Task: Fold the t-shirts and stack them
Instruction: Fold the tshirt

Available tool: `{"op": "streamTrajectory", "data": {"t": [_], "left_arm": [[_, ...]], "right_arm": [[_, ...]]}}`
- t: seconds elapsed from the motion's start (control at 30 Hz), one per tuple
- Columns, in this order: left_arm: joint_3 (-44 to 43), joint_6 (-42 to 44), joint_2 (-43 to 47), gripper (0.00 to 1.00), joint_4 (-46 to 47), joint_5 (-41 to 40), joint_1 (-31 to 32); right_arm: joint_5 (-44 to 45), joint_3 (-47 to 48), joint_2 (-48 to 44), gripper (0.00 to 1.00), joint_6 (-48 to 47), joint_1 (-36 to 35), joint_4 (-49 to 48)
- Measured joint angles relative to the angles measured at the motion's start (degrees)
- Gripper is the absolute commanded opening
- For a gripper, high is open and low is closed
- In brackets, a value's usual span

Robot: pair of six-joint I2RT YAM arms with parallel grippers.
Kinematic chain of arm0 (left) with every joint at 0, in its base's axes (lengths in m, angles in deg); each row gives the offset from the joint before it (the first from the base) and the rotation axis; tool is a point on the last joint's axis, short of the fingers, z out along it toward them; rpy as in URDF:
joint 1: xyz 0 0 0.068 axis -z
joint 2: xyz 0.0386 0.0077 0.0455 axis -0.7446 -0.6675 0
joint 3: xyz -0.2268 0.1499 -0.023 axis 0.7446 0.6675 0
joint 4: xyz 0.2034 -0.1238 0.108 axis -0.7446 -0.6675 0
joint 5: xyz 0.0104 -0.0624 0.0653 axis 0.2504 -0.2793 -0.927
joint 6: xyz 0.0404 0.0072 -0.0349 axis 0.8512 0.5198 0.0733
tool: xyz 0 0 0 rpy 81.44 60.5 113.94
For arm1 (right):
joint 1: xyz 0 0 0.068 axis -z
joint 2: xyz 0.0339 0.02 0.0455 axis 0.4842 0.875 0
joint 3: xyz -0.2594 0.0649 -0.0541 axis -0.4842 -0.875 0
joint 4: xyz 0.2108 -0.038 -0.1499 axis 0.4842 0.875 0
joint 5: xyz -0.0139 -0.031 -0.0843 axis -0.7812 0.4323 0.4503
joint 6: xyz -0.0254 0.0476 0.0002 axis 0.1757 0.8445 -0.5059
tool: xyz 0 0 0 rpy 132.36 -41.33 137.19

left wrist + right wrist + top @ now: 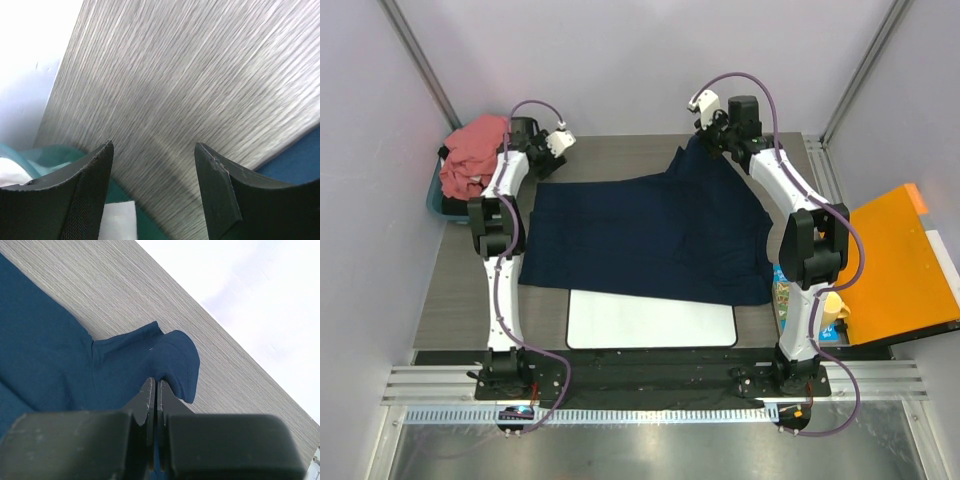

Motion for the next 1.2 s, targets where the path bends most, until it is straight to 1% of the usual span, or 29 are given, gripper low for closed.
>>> {"op": "streamTrajectory", "data": {"t": [0.07, 0.1, 0.2, 0.27, 0.4, 0.6, 0.7, 1.0, 1.2], "left_arm": [[-0.5, -0.9, 0.0, 0.67, -0.6, 1.9, -0.1], [-1.5, -0.9, 0.0, 0.67, -2.4, 3.2, -0.1], [-6.1, 1.7, 0.0, 0.67, -9.2, 6.2, -0.2], [-8.7, 3.5, 0.0, 0.66, -12.1, 7.5, -0.2], [-10.1, 6.4, 0.1, 0.66, -16.4, 8.8, -0.2], [-10.1, 12.5, 0.1, 0.65, -26.4, 8.7, -0.3], [-10.1, 15.2, 0.1, 0.66, -29.8, 7.8, -0.3], [-12.3, 21.4, -2.7, 0.66, -35.8, 5.2, -0.7], [-12.7, 24.2, -3.0, 0.66, -37.3, 4.0, -0.7]], "right_arm": [[0.1, -0.2, 0.0, 0.01, 0.0, 0.0, -0.1], [0.2, -0.4, 0.0, 0.01, 0.0, 0.0, -0.2], [0.3, -0.9, 0.0, 0.01, 0.0, 0.0, -0.2], [0.4, -1.0, 0.0, 0.01, 0.0, 0.0, -0.2], [0.5, -1.1, 0.0, 0.01, 0.0, 0.0, -0.4], [0.6, -1.1, 0.0, 0.01, 0.0, -0.2, -0.4], [0.6, -1.1, 0.0, 0.01, 0.0, -0.3, -0.4], [1.0, -1.1, 0.0, 0.01, -0.2, -0.6, -0.3], [1.2, -1.1, 0.0, 0.01, -0.5, -0.6, -0.3]]}}
